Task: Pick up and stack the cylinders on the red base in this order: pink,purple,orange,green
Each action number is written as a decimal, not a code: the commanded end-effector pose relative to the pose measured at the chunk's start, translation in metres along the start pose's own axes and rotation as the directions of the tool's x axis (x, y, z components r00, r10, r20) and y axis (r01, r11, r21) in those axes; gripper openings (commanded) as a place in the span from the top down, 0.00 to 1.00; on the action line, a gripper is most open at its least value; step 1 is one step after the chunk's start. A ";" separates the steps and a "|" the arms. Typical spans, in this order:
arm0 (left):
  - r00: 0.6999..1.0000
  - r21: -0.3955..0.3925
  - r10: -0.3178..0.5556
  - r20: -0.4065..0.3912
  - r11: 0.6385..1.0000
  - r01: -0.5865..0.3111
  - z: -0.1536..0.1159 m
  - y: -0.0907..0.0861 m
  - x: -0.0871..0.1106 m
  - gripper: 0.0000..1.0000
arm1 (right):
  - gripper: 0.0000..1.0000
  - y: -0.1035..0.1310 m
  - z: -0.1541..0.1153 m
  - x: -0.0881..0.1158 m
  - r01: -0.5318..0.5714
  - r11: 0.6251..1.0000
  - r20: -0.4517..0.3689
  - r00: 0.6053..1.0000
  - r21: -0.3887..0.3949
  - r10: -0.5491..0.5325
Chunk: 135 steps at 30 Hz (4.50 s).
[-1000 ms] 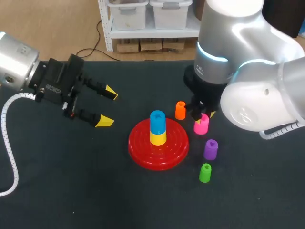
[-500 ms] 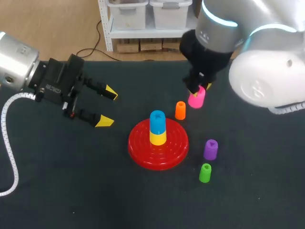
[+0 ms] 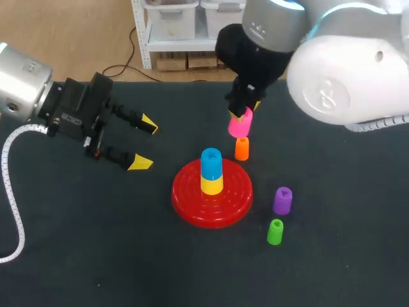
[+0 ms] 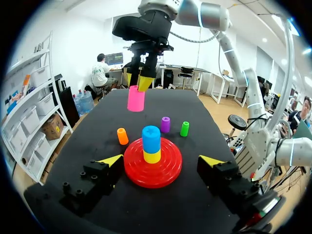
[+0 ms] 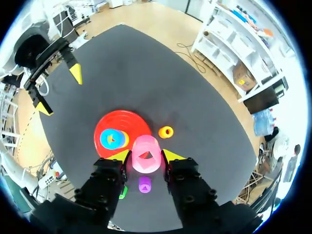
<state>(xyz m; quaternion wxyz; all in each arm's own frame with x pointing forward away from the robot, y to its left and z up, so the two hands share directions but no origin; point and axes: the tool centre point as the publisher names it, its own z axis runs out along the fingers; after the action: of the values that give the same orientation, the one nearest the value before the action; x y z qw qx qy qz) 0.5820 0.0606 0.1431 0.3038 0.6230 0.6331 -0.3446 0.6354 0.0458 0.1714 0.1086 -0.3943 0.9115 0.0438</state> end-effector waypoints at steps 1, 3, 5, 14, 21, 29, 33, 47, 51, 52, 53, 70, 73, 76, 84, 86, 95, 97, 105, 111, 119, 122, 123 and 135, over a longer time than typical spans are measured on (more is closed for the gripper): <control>1.000 -0.001 0.003 0.003 1.000 -0.003 0.000 0.000 0.001 0.00 | 1.00 0.009 0.005 -0.016 0.030 0.999 -0.035 0.999 -0.032 -0.031; 1.000 -0.001 0.003 0.003 1.000 -0.003 0.000 0.000 0.001 0.00 | 1.00 0.017 0.005 -0.019 0.051 0.997 -0.032 0.998 -0.059 -0.052; 1.000 -0.001 0.003 0.003 1.000 -0.003 0.000 0.000 0.001 0.00 | 1.00 0.024 0.006 -0.022 0.074 0.995 -0.035 0.996 -0.065 -0.076; 1.000 -0.001 0.003 0.003 1.000 -0.003 0.000 0.000 0.001 0.00 | 1.00 0.041 0.009 -0.017 0.136 0.985 -0.055 0.988 -0.111 -0.142; 1.000 -0.001 0.003 0.003 1.000 -0.003 0.000 0.000 0.001 0.00 | 1.00 0.045 0.020 -0.014 0.137 0.983 -0.083 0.986 -0.120 -0.147; 1.000 -0.001 0.003 0.003 1.000 -0.003 0.000 0.000 0.001 0.00 | 1.00 0.050 0.019 -0.015 0.157 0.979 -0.078 0.983 -0.128 -0.167; 1.000 -0.001 0.003 0.003 1.000 -0.003 0.000 0.000 0.001 0.00 | 1.00 0.052 0.020 -0.014 0.161 0.979 -0.085 0.981 -0.126 -0.172; 1.000 -0.001 0.003 0.003 1.000 -0.003 0.000 0.000 0.001 0.00 | 1.00 0.055 0.026 -0.007 0.157 0.979 -0.105 0.980 -0.127 -0.170; 1.000 -0.001 0.003 0.003 1.000 -0.003 0.000 0.000 0.001 0.00 | 1.00 0.056 0.027 -0.007 0.157 0.979 -0.105 0.980 -0.131 -0.171; 1.000 -0.001 0.003 0.003 1.000 -0.003 0.000 0.000 0.001 0.00 | 1.00 0.056 0.027 -0.008 0.158 0.979 -0.104 0.980 -0.133 -0.172; 1.000 -0.001 0.003 0.003 1.000 -0.003 0.000 0.000 0.001 0.00 | 1.00 0.056 0.028 -0.008 0.158 0.978 -0.103 0.980 -0.133 -0.172; 1.000 -0.001 0.003 0.003 1.000 -0.003 0.000 0.000 0.001 0.00 | 1.00 0.064 0.029 -0.011 0.187 0.974 -0.119 0.972 -0.127 -0.202; 1.000 -0.001 0.003 0.003 1.000 -0.003 0.000 0.000 0.001 0.00 | 1.00 0.064 0.031 -0.009 0.187 0.975 -0.124 0.972 -0.121 -0.202; 1.000 -0.001 0.003 0.003 1.000 -0.003 0.000 0.000 0.001 0.00 | 1.00 0.066 0.034 -0.008 0.190 0.975 -0.137 0.969 -0.115 -0.205; 1.000 -0.001 0.003 0.003 1.000 -0.003 0.000 0.000 0.001 0.00 | 1.00 0.070 0.044 -0.007 0.211 0.974 -0.181 0.958 -0.085 -0.224; 1.000 -0.001 0.003 0.003 1.000 -0.003 0.000 0.000 0.001 0.00 | 1.00 0.071 0.047 -0.006 0.214 0.973 -0.185 0.956 -0.085 -0.226; 1.000 -0.001 0.003 0.003 1.000 -0.003 0.000 0.000 0.001 0.00 | 0.44 0.070 0.046 -0.005 0.203 0.977 -0.162 0.964 -0.063 -0.211; 1.000 -0.001 0.003 0.003 1.000 -0.003 0.000 0.000 0.001 0.00 | 0.00 0.067 0.040 -0.006 0.189 0.981 -0.136 0.971 -0.049 -0.194; 1.000 -0.001 0.003 0.003 1.000 -0.003 0.000 0.000 0.001 0.00 | 0.00 0.052 0.020 -0.005 0.136 0.990 -0.073 0.988 -0.022 -0.137; 1.000 -0.001 0.003 0.003 1.000 -0.003 0.000 0.000 0.001 0.00 | 0.00 0.032 0.002 0.003 0.074 0.997 -0.012 0.997 0.018 -0.074; 1.000 -0.001 0.003 0.003 1.000 -0.003 0.000 0.000 0.001 0.00 | 0.00 0.010 0.002 0.022 -0.006 0.999 -0.004 1.000 0.032 0.006; 1.000 -0.001 0.003 0.003 1.000 -0.003 0.000 0.000 0.001 0.00 | 0.00 0.004 0.004 0.031 -0.033 0.999 -0.005 0.999 0.028 0.033; 1.000 -0.001 0.003 0.003 1.000 -0.003 0.000 0.000 0.001 0.00 | 0.00 0.002 0.006 0.034 -0.046 0.999 -0.007 0.999 0.028 0.046; 1.000 -0.001 0.003 0.003 1.000 -0.003 0.000 0.000 0.001 0.00 | 0.00 -0.012 0.036 0.076 -0.183 0.983 -0.075 0.980 0.011 0.183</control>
<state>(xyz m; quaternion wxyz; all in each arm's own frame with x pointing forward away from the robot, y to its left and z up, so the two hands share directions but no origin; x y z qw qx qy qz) 0.5820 0.0606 0.1431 0.3038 0.6229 0.6332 -0.3446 0.6020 -0.0052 0.1262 0.0517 -0.3134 0.9477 0.0324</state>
